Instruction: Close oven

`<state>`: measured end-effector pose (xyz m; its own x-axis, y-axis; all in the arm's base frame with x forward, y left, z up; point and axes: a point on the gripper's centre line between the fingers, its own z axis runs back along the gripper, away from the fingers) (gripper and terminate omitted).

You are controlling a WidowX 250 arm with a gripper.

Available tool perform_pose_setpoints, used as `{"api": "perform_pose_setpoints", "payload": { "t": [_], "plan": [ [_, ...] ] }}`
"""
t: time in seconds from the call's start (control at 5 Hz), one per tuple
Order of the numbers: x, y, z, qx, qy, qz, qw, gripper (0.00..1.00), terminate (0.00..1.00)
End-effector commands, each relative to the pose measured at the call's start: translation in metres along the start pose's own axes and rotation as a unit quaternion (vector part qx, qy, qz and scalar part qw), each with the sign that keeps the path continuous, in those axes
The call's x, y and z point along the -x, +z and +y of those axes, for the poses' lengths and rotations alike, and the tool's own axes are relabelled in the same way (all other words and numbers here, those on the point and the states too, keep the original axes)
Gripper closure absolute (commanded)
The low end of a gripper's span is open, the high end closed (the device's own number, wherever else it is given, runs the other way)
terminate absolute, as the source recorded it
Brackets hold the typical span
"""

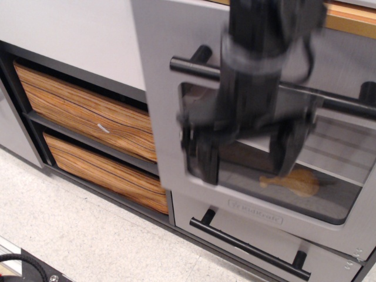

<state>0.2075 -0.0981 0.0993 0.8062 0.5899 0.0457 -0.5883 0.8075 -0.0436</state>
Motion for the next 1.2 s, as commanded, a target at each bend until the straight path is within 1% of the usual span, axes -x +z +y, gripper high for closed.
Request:
{"api": "perform_pose_setpoints", "payload": {
  "t": [0.0, 0.2, 0.6, 1.0],
  "plan": [
    [-0.023, -0.031, -0.012, 0.033, -0.008, -0.045, 0.9984, 0.00, 0.00],
    [-0.044, -0.029, -0.021, 0.037, 0.020, -0.058, 0.9974, 0.00, 0.00],
    [-0.069, -0.027, -0.030, 0.037, 0.060, -0.061, 0.9956, 0.00, 0.00],
    [-0.069, -0.025, -0.031, 0.037, 0.057, -0.063, 0.9957, 0.00, 0.00]
  ]
}}
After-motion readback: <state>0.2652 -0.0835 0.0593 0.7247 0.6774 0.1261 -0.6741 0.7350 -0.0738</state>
